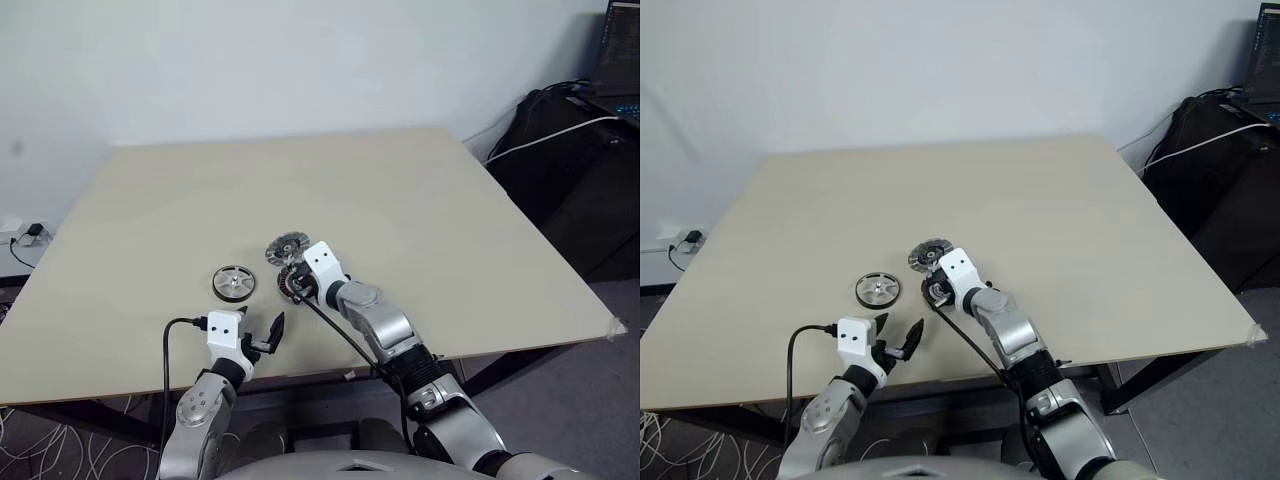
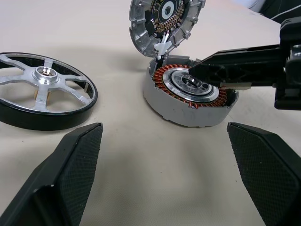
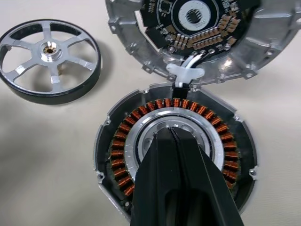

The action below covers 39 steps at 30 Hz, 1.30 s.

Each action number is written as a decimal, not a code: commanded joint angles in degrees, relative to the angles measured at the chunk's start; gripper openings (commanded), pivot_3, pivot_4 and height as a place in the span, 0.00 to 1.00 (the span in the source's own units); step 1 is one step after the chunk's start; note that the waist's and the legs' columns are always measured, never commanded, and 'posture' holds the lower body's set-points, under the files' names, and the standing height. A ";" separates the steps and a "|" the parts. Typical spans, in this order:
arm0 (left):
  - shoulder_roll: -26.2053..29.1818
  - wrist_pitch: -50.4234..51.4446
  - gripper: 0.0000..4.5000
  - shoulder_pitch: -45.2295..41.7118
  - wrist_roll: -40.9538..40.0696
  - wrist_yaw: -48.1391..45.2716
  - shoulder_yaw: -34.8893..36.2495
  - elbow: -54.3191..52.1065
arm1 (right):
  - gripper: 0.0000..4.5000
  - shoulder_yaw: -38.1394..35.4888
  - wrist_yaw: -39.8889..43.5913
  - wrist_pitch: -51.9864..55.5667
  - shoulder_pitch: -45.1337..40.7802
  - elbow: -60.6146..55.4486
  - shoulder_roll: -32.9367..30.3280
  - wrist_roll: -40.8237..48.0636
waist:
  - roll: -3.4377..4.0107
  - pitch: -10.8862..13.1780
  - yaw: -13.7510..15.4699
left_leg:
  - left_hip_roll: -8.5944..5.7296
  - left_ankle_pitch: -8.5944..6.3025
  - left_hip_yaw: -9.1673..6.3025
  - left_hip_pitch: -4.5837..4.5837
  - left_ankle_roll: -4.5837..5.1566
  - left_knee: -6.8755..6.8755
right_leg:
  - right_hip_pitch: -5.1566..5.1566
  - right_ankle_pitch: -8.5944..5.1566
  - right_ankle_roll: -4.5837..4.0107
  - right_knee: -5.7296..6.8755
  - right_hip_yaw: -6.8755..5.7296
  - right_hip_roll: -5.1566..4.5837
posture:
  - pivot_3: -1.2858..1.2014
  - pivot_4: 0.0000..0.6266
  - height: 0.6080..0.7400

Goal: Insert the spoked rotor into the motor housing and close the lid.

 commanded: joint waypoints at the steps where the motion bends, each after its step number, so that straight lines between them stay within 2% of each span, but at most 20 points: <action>1: -0.34 -0.94 1.00 -0.56 -0.67 -0.21 0.10 -1.32 | 0.01 0.22 0.93 1.21 -0.64 -0.13 0.62 0.35 | 0.00 0.00 0.01 | 0.00 0.00 0.00 0.00 0.00 0.00 | 0.00 0.00 0.00 0.00 0.00 0.00 | 0.52 0.00 1.00; 11: -0.66 -0.82 1.00 -0.50 -0.67 -0.05 0.16 -1.48 | 0.01 1.11 3.48 1.80 -0.81 0.70 0.26 0.53 | 0.03 -0.04 -0.01 | 0.00 0.00 0.00 0.01 0.00 0.01 | 0.01 0.00 0.00 0.01 0.00 0.00 | 0.52 0.00 1.00; 19: -0.62 -0.65 1.00 -0.59 -0.75 -0.19 0.26 -1.42 | 0.01 0.31 6.74 -0.93 1.11 -6.66 -0.56 2.67 | 0.04 -0.03 0.02 | 0.00 0.00 0.00 0.00 0.00 0.00 | 0.00 0.00 0.00 0.00 0.00 0.00 | 0.52 0.00 1.00; 26: -0.69 -0.57 1.00 -0.59 -0.93 -0.37 0.17 -1.29 | 0.01 -0.19 2.44 -2.09 -1.57 -1.65 0.60 0.77 | 0.04 -0.03 -0.01 | 0.00 0.00 0.00 0.01 -0.02 0.02 | 0.01 0.01 0.02 0.02 -0.01 0.00 | 0.52 0.00 1.00; 39: -1.08 -0.75 1.00 -0.10 -0.69 0.01 0.12 -1.64 | 0.01 -0.79 -0.28 -5.90 -7.88 10.65 2.54 -1.35 | 0.04 -0.03 -0.05 | -0.01 0.00 0.00 0.01 -0.02 0.01 | -0.01 0.02 -0.02 0.03 0.00 0.01 | 0.52 0.00 1.00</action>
